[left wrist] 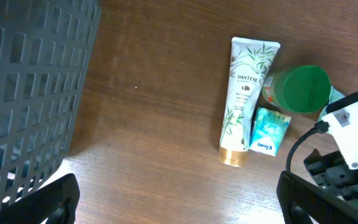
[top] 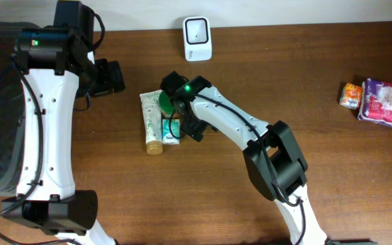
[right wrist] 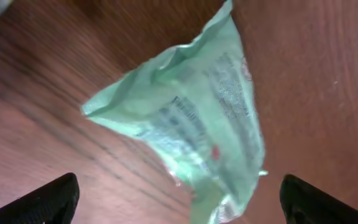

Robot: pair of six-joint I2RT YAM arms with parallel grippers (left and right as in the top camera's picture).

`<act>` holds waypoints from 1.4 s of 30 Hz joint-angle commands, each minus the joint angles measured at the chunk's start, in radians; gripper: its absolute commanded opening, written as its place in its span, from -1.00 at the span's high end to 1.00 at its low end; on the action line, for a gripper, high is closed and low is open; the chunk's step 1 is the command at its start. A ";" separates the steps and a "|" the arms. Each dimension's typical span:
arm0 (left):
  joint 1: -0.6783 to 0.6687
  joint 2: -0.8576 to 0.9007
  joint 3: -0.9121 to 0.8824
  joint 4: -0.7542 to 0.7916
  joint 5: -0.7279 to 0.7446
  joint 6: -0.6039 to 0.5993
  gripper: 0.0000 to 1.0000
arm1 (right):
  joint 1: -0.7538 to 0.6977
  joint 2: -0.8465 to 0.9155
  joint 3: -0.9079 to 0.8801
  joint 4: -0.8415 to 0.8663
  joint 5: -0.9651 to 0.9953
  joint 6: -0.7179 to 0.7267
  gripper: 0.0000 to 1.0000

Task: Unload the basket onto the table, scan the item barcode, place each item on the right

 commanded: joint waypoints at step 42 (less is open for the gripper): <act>0.002 -0.008 0.002 0.001 -0.008 -0.010 -0.98 | 0.060 -0.079 -0.043 0.071 0.286 0.349 -0.38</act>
